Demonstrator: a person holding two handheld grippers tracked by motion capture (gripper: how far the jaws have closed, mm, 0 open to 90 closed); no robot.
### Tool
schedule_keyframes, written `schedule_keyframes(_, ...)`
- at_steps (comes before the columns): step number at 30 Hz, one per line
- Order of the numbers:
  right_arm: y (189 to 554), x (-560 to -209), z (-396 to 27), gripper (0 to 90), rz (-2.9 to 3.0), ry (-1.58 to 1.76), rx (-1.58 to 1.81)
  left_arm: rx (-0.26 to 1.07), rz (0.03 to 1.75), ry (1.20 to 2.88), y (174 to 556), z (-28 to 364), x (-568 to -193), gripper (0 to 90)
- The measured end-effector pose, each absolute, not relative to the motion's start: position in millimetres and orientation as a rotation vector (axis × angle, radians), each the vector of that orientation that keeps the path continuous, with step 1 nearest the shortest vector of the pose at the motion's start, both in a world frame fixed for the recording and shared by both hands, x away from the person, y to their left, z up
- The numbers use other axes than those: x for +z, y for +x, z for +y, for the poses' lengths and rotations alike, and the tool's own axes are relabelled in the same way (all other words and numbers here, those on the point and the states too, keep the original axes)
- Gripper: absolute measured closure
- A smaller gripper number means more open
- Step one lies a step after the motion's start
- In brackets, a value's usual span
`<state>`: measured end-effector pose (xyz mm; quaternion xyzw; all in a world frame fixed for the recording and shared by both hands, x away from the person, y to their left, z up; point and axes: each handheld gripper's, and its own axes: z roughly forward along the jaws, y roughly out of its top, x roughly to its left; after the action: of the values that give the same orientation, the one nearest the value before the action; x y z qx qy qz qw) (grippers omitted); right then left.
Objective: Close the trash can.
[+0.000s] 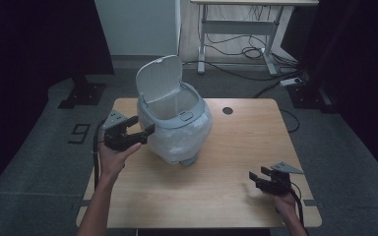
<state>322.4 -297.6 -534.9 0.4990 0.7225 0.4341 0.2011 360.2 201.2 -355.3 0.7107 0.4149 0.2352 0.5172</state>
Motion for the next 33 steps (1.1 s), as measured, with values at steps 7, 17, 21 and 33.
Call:
schedule_keyframes(7,323.2,-536.8,-298.2,37.3,2.024,1.401,1.205,0.575,1.005,1.688,369.9,206.2,-348.1,27.0)
schedule_keyframes(17,324.3,-538.9,-298.2,37.3,2.032,1.404,1.192,0.592,1.005,1.680,387.6,210.5,-337.9,26.7)
schedule_keyframes(21,324.4,-539.7,-296.9,37.3,2.041,1.395,1.185,0.595,1.004,1.674,393.9,211.0,-334.8,26.6)
schedule_keyframes(33,324.3,-540.5,-295.8,37.2,2.046,1.394,1.171,0.627,1.010,1.692,416.8,209.7,-322.8,25.6)
